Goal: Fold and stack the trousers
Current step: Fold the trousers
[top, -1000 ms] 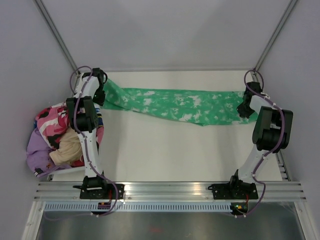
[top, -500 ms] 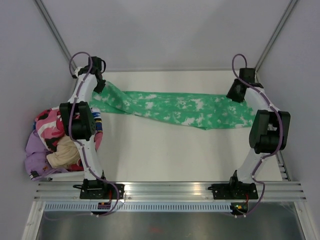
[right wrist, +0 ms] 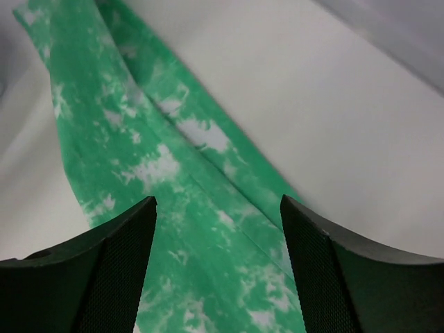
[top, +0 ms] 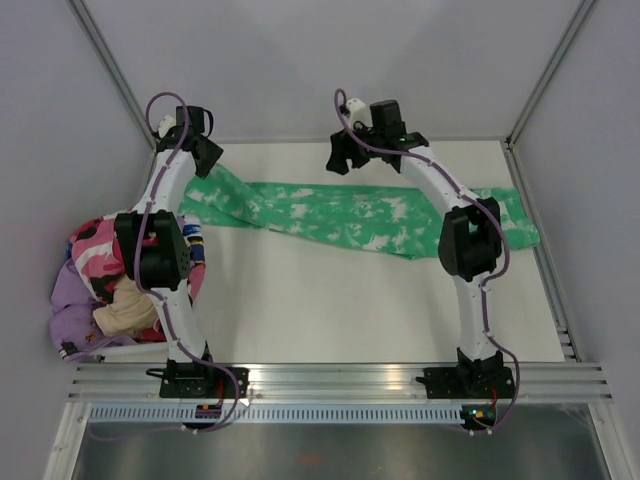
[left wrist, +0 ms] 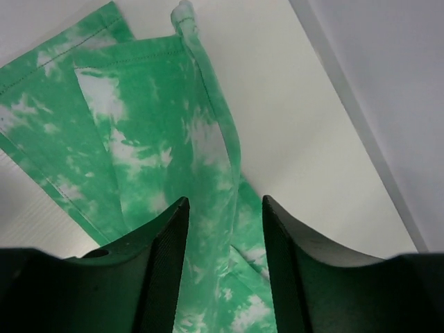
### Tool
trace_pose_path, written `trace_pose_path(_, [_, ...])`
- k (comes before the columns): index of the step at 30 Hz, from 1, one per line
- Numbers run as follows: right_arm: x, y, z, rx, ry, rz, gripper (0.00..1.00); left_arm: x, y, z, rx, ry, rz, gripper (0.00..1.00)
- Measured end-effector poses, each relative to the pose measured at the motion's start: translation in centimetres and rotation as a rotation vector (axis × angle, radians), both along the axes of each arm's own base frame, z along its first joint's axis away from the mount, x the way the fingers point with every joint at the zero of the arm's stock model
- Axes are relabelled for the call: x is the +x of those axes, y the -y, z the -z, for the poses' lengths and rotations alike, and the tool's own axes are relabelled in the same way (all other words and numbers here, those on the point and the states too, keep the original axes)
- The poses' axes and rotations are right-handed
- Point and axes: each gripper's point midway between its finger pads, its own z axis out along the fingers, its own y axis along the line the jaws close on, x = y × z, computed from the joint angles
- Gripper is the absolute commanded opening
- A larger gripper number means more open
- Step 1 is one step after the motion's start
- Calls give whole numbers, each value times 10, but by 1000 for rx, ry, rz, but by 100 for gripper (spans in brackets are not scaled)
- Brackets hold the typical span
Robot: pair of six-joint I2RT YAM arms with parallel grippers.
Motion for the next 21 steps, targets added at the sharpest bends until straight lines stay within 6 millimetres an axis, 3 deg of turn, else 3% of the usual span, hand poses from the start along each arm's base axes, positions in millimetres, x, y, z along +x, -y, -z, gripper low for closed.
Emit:
trace_pose_path(5, [-15, -51, 95, -58, -143, -125, 86, -7, 0, 21, -21, -39, 16, 60])
trace_pose_path(9, [-24, -74, 137, -90, -190, -157, 88, -15, -4, 38, -57, -74, 22, 61])
trace_pose_path(15, [-31, -111, 157, -139, -142, -188, 88, -18, -17, 43, -76, -82, 20, 60])
trace_pose_path(21, [-31, -125, 160, -184, -79, -184, 85, -22, -26, 50, -79, -95, 24, 61])
